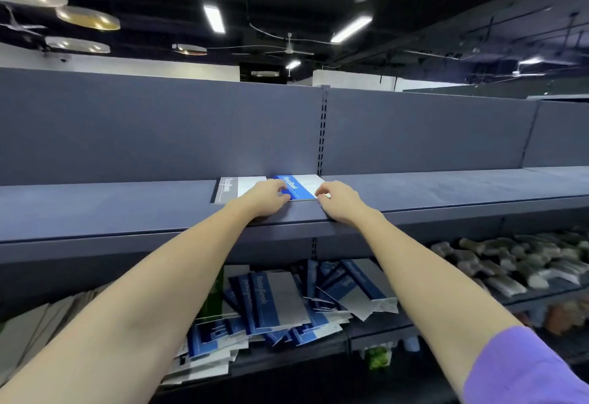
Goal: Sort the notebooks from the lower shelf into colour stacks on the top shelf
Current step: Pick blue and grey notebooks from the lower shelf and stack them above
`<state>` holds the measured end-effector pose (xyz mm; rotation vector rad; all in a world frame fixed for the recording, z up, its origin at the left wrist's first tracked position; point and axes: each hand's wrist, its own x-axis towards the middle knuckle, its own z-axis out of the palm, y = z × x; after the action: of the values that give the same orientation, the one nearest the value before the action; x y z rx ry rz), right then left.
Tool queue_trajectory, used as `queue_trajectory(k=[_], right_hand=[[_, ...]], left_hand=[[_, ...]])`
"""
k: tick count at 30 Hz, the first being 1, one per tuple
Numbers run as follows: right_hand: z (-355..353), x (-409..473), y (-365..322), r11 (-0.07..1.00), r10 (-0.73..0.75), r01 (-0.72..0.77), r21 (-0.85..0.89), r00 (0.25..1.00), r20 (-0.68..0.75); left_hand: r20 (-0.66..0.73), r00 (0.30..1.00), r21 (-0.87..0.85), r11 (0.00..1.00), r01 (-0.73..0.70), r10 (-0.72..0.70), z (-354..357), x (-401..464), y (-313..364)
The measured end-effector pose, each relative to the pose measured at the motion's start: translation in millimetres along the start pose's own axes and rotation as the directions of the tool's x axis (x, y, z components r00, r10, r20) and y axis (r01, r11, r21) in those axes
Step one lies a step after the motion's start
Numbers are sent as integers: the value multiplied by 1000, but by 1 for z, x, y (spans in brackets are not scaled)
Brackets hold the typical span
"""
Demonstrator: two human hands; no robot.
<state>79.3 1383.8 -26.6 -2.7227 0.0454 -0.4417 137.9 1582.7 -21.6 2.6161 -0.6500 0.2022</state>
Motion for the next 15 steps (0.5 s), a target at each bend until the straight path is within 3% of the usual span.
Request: queue_trajectory(k=[4, 10, 15], right_hand=[[-7, -25, 4, 998, -64, 63, -14, 994, -85], [-19, -72, 12, 987, -86, 90, 131, 996, -37], [-6, -119, 25, 980, -125, 114, 164, 991, 56]], left_hand=[[-104, 994, 5, 999, -44, 45, -6, -26, 15], [-160, 981, 138, 986, -90, 112, -10, -83, 63], [60, 996, 204, 976, -81, 70, 13, -133, 95]])
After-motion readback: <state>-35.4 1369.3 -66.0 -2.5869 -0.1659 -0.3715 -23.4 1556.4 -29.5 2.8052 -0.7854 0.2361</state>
